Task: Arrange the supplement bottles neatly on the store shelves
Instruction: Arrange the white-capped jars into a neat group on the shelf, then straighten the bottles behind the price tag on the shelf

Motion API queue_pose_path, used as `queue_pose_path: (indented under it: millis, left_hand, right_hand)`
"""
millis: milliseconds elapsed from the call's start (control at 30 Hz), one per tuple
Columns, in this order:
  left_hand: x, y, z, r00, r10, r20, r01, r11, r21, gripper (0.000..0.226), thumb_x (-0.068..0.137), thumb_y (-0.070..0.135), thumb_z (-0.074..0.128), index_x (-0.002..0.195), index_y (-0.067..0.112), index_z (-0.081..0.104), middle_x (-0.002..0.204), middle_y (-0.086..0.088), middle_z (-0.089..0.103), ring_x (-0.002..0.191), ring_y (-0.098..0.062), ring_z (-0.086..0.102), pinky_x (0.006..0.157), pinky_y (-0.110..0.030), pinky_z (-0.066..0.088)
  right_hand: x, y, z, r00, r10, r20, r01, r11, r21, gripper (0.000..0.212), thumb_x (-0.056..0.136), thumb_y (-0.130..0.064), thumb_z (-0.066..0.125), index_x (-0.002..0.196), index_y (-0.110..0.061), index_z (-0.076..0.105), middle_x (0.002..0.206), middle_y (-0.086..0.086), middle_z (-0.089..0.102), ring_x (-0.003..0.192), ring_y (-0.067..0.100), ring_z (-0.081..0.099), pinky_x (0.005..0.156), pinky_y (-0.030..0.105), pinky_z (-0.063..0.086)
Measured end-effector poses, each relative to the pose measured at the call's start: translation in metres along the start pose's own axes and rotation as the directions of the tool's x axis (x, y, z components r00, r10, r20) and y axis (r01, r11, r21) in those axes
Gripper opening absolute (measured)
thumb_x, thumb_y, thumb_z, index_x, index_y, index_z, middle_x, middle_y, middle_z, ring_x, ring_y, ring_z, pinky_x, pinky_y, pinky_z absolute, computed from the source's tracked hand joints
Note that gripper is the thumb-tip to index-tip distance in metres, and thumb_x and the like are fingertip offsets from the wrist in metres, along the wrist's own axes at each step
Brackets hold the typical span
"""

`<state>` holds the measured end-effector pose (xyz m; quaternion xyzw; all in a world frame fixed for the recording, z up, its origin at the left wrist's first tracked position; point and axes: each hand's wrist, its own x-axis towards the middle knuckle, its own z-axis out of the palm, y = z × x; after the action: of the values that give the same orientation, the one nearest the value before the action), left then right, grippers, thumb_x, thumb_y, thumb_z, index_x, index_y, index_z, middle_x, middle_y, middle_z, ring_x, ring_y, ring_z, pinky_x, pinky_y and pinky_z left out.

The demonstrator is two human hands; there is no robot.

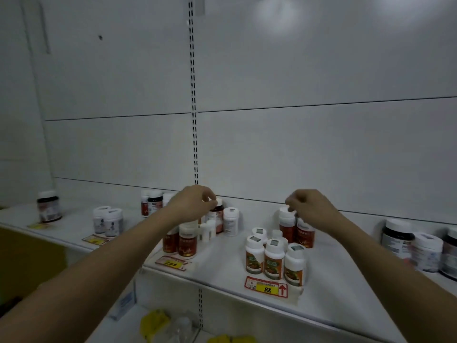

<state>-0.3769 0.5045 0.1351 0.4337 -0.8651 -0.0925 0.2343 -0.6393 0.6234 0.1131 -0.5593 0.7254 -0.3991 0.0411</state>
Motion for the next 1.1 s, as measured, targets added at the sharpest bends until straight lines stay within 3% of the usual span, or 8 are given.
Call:
queue_pose_path:
  millis: [100,267,400,467,767,933,1100]
  left_hand:
    - [-0.003,-0.021,-0.025,0.998,-0.042,-0.049,0.042,0.999,0.0,0.029,0.095,0.037,0.055,0.117,0.022,0.065,0.117,0.001,0.065,0.092,-0.014,0.059,0.083,-0.031,0.05]
    - [-0.011,-0.069,-0.056,0.988,-0.109,-0.109,0.116,0.992,0.054,0.027,0.094,0.04,0.054,0.114,0.026,0.065,0.112,0.003,0.066,0.088,-0.014,0.061,0.082,-0.033,0.055]
    - [-0.019,-0.131,-0.078,0.981,-0.141,-0.13,0.151,0.986,0.071,0.026,0.092,0.043,0.054,0.109,0.028,0.067,0.106,0.006,0.068,0.086,-0.012,0.062,0.083,-0.033,0.053]
    - [-0.022,-0.167,-0.088,0.981,-0.151,-0.12,0.161,0.984,0.071,0.028,0.092,0.044,0.053,0.11,0.027,0.067,0.107,0.005,0.068,0.091,-0.012,0.062,0.085,-0.034,0.053]
    - [-0.023,-0.309,-0.142,0.983,-0.174,-0.056,0.179,0.977,0.115,0.028,0.093,0.041,0.054,0.114,0.027,0.065,0.115,0.003,0.066,0.102,-0.016,0.06,0.091,-0.036,0.051]
    - [0.0,-0.349,-0.18,0.988,-0.121,-0.091,0.128,0.989,0.079,0.026,0.093,0.039,0.057,0.112,0.025,0.067,0.108,0.003,0.065,0.1,-0.017,0.06,0.089,-0.033,0.05]
    - [0.047,-0.364,-0.168,0.993,-0.075,-0.092,0.068,0.995,-0.078,0.02,0.09,0.035,0.06,0.106,0.026,0.069,0.099,0.006,0.067,0.092,-0.013,0.063,0.084,-0.029,0.05]
  right_hand:
    - [0.005,-0.064,0.003,0.989,-0.128,0.072,0.126,0.992,0.028,0.025,0.098,-0.028,0.05,0.093,-0.014,0.07,0.087,0.0,0.071,0.077,0.012,0.064,0.068,0.025,0.049]
    - [0.015,-0.141,0.04,0.962,-0.213,0.169,0.226,0.972,-0.061,0.029,0.095,-0.033,0.053,0.085,-0.013,0.071,0.082,0.002,0.072,0.075,0.018,0.066,0.076,0.035,0.055]
    - [0.028,-0.185,0.091,0.954,-0.219,0.205,0.253,0.954,-0.161,0.027,0.093,-0.035,0.053,0.086,-0.014,0.07,0.086,0.005,0.072,0.071,0.02,0.064,0.072,0.035,0.053]
    - [0.039,-0.204,0.122,0.952,-0.212,0.223,0.257,0.946,-0.199,0.027,0.094,-0.034,0.054,0.088,-0.013,0.069,0.089,0.003,0.071,0.069,0.017,0.06,0.069,0.032,0.05]
    - [0.089,-0.303,0.257,0.956,-0.157,0.247,0.226,0.932,-0.284,0.027,0.092,-0.029,0.053,0.097,-0.009,0.07,0.099,0.009,0.071,0.092,0.026,0.065,0.082,0.036,0.053]
    - [0.119,-0.329,0.274,0.973,-0.119,0.196,0.171,0.947,-0.271,0.027,0.093,-0.028,0.054,0.098,-0.007,0.07,0.097,0.01,0.072,0.091,0.027,0.066,0.085,0.039,0.054]
    - [0.148,-0.317,0.278,0.989,-0.06,0.134,0.096,0.955,-0.279,0.025,0.094,-0.025,0.053,0.096,-0.005,0.069,0.092,0.008,0.072,0.082,0.024,0.066,0.076,0.034,0.052]
